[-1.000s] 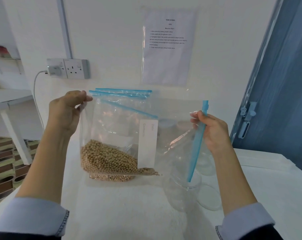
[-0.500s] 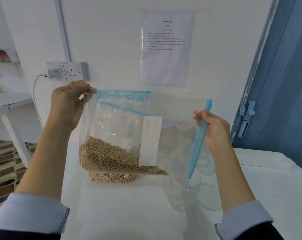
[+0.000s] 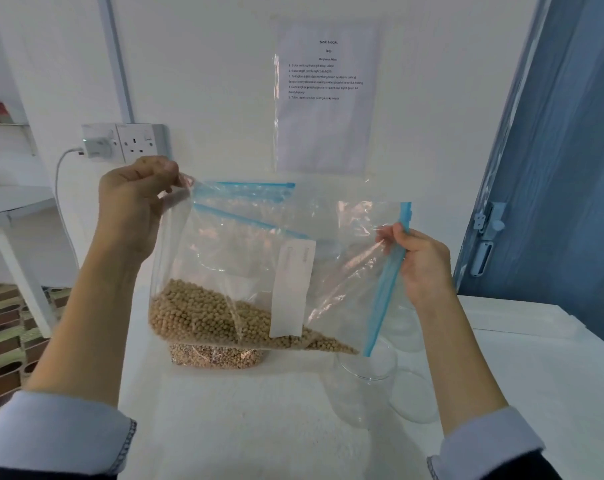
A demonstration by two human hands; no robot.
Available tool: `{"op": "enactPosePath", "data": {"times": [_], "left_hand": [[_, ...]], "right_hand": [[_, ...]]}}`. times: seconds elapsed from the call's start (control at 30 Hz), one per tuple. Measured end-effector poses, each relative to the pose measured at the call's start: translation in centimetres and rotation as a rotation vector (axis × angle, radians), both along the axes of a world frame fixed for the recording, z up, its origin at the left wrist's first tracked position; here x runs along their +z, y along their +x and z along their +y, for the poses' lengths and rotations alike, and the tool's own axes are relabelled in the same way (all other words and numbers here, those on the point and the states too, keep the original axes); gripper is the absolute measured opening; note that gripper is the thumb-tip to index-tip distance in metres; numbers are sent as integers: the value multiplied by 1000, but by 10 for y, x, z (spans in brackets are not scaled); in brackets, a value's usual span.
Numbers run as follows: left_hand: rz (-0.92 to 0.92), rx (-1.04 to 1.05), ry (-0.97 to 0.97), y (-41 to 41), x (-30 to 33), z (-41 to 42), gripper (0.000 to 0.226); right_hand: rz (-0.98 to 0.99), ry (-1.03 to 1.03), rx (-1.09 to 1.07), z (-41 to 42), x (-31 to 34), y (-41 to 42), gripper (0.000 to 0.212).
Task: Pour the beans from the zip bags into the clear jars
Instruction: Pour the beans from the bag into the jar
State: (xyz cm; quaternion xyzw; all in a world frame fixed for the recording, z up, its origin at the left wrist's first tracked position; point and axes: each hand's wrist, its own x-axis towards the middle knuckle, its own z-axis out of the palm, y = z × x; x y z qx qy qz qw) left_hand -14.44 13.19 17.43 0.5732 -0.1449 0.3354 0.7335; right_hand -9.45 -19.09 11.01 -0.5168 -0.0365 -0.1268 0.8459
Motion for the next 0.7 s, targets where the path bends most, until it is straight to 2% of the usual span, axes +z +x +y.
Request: {"op": "enactPosePath", "data": {"times": [0.2,0.7], "left_hand": [[-5,56,-54,1,0,-1,51],[-79,-2,57,-10,15,-8,44]], "right_hand": [[15,75,-19,-3,0,2,12],[-4,81,22,-5,3,2,13]]}}
